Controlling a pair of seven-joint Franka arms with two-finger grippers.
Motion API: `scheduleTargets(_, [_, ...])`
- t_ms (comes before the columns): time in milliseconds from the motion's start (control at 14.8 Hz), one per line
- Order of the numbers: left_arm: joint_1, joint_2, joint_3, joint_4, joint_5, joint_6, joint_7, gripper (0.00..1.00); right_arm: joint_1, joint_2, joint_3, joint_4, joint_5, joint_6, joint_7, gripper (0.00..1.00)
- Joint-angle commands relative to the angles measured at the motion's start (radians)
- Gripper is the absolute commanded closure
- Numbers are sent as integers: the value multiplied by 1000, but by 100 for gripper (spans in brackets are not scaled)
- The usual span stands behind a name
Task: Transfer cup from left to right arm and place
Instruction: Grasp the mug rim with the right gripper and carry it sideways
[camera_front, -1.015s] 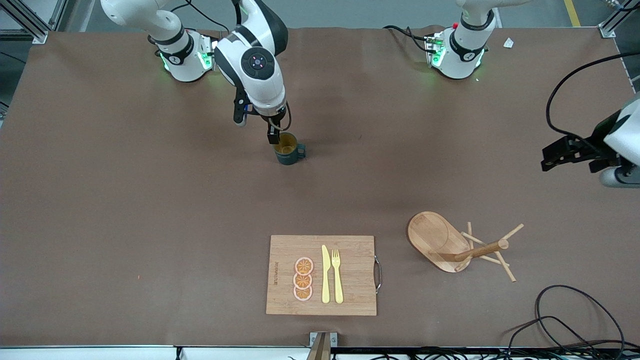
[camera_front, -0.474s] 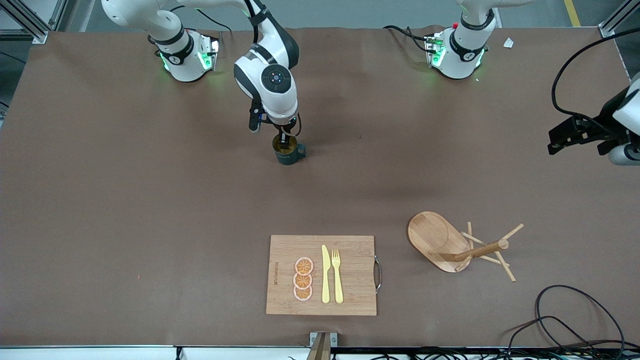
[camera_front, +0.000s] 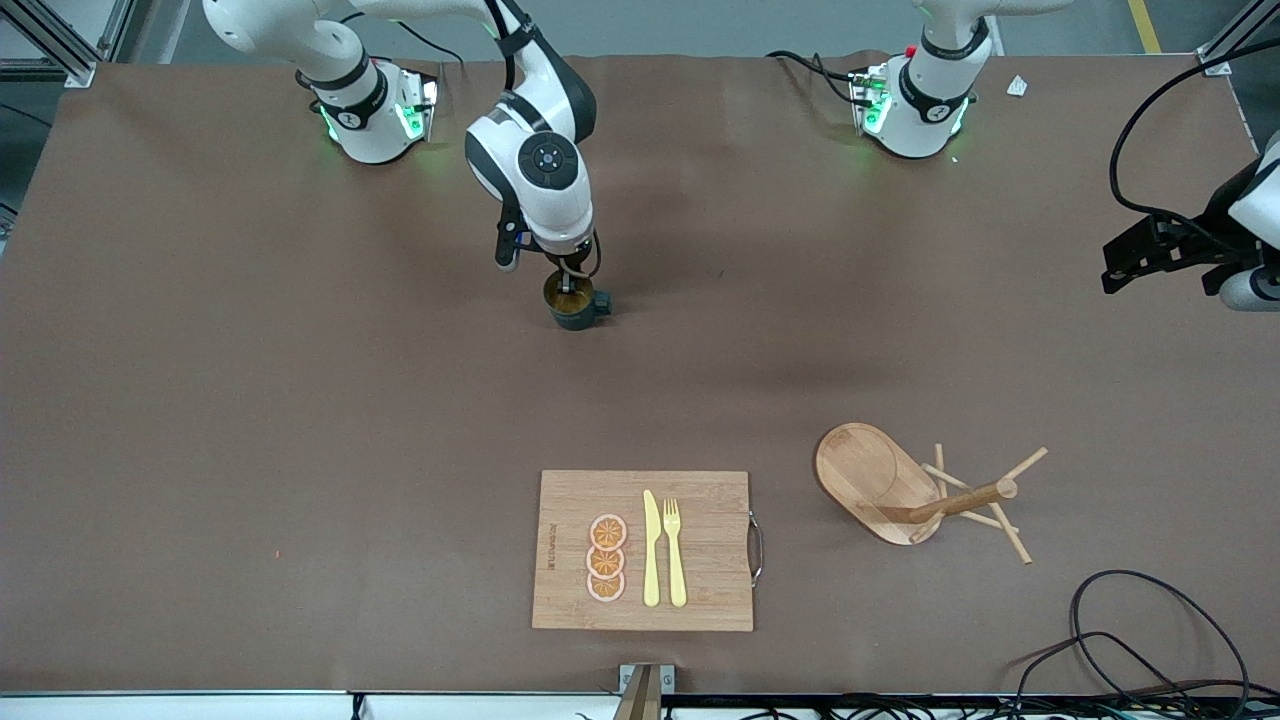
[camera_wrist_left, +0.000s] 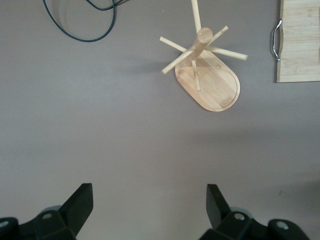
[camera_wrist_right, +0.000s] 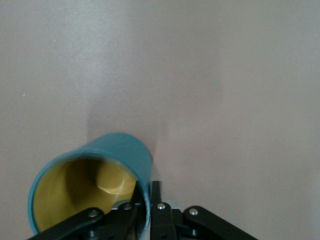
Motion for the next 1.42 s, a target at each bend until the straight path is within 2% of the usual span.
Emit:
scheduleTargets(0, [-11,-16,7,-16,-16,4,-1,0,-30,-27,7,-15,9,-49,-192,100])
scheduleTargets(338, [-12,-15,-10,-16,-18,2,-38,0,-86,-85,2,-15,8,-117,-574,100])
scheduleTargets(744, [3,-9,-8,-16,-21,2,-33,0,-208,-167,1,-15,3,-228,-1162,100])
scheduleTargets(1015, [8,-4,-7,-18,-21,2,-32,0,-337,-205,-2,-16,-1,-298,-1571,100])
scheduleTargets(1353, [5,-2,-7,-15,-18,2,-36,0,-517,-221,-2,-41,-1,-283,-2063,100])
